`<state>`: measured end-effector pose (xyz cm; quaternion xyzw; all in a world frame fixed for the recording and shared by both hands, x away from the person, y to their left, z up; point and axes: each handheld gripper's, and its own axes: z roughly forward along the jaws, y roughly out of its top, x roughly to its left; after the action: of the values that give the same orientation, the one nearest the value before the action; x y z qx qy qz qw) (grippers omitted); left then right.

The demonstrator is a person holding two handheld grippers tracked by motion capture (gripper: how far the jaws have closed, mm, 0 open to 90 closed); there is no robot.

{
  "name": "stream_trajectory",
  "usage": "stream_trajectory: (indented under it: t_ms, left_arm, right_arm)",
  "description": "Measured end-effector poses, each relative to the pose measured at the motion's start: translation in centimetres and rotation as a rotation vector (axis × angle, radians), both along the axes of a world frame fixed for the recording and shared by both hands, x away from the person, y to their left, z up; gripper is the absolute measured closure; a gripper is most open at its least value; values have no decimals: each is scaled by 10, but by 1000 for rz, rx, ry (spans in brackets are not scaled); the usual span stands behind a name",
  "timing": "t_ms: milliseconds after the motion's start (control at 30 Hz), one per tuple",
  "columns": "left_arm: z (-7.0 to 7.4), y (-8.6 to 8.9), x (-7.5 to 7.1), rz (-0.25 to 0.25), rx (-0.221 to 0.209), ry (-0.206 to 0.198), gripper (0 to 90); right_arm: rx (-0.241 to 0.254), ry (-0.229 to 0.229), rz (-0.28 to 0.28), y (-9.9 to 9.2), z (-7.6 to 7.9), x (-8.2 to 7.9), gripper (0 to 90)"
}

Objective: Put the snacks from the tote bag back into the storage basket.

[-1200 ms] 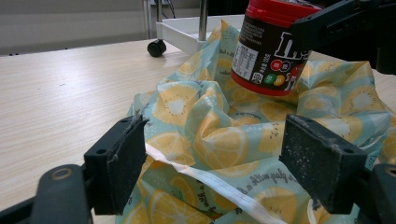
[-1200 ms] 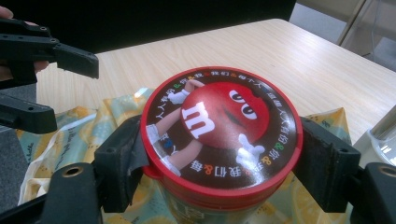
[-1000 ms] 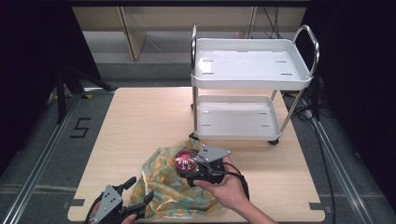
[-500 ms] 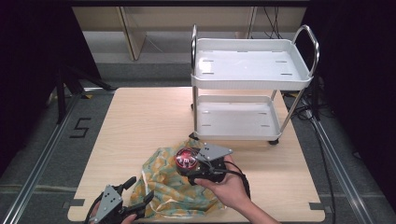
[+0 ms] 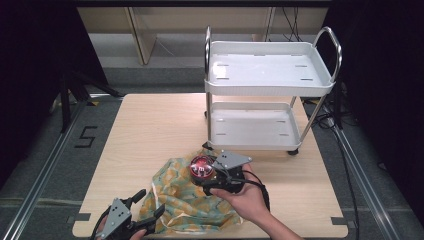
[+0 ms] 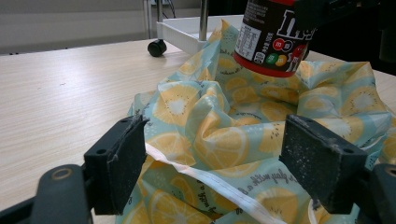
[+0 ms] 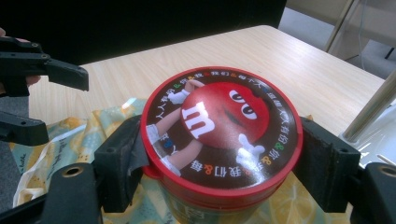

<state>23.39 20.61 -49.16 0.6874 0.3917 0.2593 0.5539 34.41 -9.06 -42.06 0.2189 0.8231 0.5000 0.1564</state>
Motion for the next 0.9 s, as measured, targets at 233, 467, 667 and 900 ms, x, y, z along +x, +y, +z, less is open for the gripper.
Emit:
stream_trajectory:
  t_ms: [233,467,667,900]
  left_arm:
    - [0,0,0,1,-2,1,215]
    - [0,0,0,1,0,0,216]
    - [0,0,0,1,0,0,216]
    - [0,1,1,-5,-3,-6,215]
  right_arm:
    - [4,5,-6,-1,1,1,261]
    - [3,-2,-16,-4,5,2,261]
    - [9,-4,-24,-6,6,3,261]
    - [5,14,-25,-7,8,3,261]
